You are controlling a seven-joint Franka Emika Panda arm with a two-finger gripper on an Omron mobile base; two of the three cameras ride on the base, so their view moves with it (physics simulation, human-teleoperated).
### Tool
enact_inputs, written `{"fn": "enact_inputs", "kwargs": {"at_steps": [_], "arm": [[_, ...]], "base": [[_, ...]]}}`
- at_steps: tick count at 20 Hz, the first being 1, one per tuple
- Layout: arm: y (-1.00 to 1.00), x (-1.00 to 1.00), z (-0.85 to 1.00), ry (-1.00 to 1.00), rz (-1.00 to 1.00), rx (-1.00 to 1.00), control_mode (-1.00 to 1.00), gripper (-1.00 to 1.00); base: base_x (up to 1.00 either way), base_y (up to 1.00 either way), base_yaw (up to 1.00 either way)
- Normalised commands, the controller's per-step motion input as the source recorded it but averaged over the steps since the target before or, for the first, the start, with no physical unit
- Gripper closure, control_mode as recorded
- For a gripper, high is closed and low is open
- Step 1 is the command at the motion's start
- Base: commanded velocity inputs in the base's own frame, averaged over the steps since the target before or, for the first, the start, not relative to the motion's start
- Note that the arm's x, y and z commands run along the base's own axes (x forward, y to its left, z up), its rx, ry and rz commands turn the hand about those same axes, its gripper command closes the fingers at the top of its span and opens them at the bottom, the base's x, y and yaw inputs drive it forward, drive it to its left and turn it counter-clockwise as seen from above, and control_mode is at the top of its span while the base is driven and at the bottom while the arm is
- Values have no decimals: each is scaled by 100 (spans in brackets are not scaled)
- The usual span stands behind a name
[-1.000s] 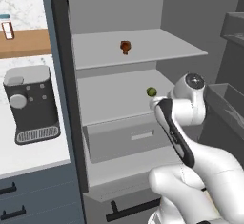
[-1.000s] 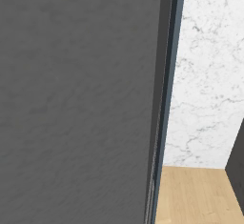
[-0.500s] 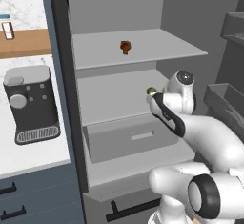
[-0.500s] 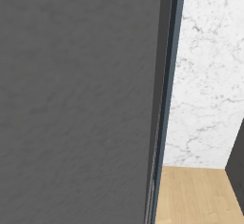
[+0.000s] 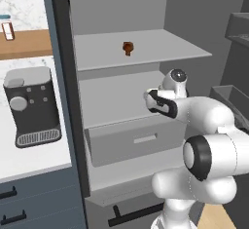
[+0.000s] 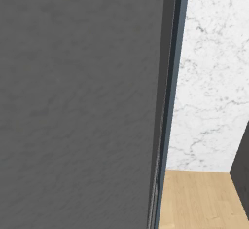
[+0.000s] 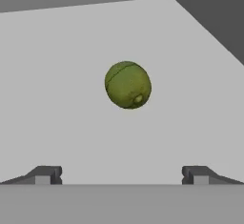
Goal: Place one lime and one chicken drumstick in each tupperware on the nearby counter, to pack two identical lunches.
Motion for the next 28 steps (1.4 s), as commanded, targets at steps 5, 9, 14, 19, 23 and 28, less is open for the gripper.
{"fn": "enact_inputs", "kwargs": {"at_steps": [5,9,14,19,23,28], "arm": [[-11,40,-2,0,0,0,-100,-100],[-21,32,-3,0,0,0,-100,-100],[-9,33,-18,0,0,0,-100,-100],[0,42,-28,0,0,0,-100,-100],[0,44,-23,0,0,0,-100,-100],[0,35,-22,1,0,0,-100,-100]], "base": [[0,0,0],[0,0,0],[0,0,0],[0,0,0],[0,0,0],[0,0,0]]}}
